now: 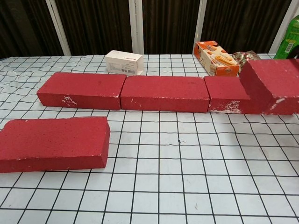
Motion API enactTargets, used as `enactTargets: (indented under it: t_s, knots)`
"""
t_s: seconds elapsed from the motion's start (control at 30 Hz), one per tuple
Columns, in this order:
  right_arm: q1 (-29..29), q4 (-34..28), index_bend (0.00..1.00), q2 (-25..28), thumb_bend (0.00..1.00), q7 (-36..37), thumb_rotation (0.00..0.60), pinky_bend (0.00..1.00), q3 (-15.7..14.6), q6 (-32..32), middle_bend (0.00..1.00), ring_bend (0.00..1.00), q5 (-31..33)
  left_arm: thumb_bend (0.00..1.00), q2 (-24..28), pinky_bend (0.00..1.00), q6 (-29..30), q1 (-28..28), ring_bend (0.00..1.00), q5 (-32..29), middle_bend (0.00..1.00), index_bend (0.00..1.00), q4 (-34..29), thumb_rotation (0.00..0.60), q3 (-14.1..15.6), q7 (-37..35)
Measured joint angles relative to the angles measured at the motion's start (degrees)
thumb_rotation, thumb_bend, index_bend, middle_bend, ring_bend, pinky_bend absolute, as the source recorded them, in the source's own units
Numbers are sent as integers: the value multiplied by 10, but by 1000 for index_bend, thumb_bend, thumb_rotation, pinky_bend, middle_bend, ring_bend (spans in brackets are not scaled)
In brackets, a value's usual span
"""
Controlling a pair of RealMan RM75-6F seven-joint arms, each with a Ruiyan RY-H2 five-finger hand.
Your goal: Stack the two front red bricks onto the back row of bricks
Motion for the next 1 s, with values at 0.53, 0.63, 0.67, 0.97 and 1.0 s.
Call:
enactTargets:
  t_s: [0.53, 0.63, 0.67, 0.97, 1.0]
  knots:
    - [258, 62, 175, -66, 153, -94, 600, 0, 61, -51, 217, 99, 330, 0, 1, 217, 0, -1, 34, -15, 0, 58, 0, 600, -6, 1]
    - [285, 98, 175, -98, 154, -106, 600, 0, 55, -53, 217, 99, 361, 0, 0, 217, 4, 1, 34, -15, 0, 58, 0, 600, -6, 3]
    - [293, 109, 175, -108, 154, -109, 600, 0, 53, -53, 217, 99, 370, 0, 0, 217, 5, 2, 34, -15, 0, 58, 0, 600, -6, 4]
    - [345, 197, 175, -178, 153, -137, 600, 0, 31, -55, 217, 99, 430, 0, -5, 217, 10, 3, 33, -17, 0, 58, 0, 600, -6, 17]
    - [350, 206, 175, -184, 153, -140, 600, 0, 29, -54, 217, 99, 437, 0, -6, 217, 11, 4, 33, -17, 0, 58, 0, 600, -6, 17]
